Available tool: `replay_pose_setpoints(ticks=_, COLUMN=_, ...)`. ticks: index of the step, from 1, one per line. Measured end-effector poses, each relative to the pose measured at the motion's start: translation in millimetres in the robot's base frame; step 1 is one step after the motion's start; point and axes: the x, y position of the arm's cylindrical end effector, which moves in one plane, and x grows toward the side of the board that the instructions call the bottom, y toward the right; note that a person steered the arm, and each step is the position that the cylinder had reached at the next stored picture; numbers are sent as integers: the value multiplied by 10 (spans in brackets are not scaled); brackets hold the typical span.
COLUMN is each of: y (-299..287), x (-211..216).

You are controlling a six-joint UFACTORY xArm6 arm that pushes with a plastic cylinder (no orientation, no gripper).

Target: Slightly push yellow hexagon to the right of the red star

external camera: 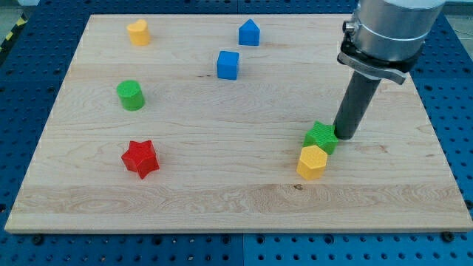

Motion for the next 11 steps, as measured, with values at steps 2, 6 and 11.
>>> replay_pose_setpoints(ticks=2, y=230, x=462)
replay_pose_setpoints(ticks=6, y=-507, x=2)
replay_pose_setpoints(ticks=11, y=-935, x=-20)
